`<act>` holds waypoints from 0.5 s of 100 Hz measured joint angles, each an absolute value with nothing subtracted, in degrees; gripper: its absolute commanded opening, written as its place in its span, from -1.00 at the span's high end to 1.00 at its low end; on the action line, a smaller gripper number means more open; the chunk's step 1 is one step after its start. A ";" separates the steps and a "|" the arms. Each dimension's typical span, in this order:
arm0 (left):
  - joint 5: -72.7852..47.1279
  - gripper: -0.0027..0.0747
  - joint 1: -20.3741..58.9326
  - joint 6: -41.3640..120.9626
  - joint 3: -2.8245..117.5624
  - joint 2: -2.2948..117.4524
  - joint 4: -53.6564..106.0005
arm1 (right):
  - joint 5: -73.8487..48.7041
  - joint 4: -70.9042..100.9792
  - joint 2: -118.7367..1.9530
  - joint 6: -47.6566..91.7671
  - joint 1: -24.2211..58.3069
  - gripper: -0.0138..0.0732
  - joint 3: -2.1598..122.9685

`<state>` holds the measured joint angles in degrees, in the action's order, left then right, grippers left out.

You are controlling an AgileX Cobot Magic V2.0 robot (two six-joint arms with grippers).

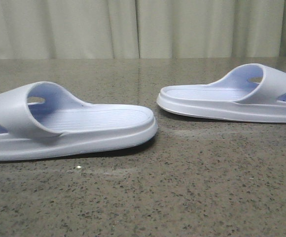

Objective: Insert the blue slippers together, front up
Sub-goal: 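Grasp the slipper nearer the left arm by its toe with the left gripper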

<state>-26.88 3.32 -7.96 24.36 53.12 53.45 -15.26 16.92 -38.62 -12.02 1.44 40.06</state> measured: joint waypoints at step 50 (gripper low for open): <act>-27.32 -0.27 3.70 -1.80 24.36 55.19 57.77 | -14.08 17.04 -38.62 -12.02 1.44 -0.65 40.06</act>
<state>-27.32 3.70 -1.80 24.36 55.19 57.77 -14.08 17.04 -38.62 -12.02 1.44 40.06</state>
